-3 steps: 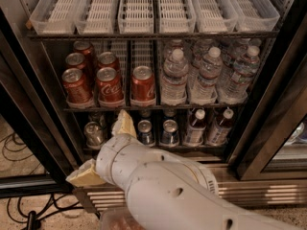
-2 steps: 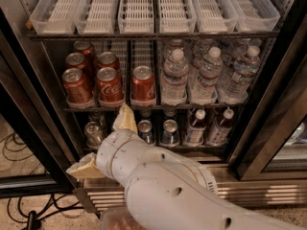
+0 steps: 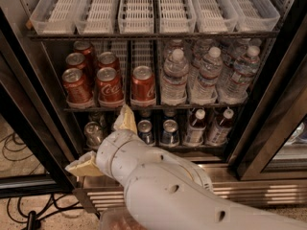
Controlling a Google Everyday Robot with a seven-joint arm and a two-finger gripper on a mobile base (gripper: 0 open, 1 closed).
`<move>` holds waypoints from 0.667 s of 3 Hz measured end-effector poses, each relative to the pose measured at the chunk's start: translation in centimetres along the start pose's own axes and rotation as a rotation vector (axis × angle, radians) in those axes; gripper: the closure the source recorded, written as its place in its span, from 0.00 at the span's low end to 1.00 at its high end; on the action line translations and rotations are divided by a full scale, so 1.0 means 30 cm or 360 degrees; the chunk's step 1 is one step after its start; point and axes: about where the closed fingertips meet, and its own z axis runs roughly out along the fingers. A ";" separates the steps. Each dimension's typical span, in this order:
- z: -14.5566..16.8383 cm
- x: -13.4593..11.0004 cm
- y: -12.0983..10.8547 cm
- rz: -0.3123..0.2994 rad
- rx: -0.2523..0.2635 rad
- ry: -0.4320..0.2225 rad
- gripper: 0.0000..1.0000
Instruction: Pick coke can from middle shelf of fridge
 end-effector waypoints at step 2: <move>0.120 -0.017 -0.027 0.0101 0.0107 -0.0170 0.25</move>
Offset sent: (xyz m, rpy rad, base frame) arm 0.0594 0.0371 -0.0194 0.1837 -0.1094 -0.0939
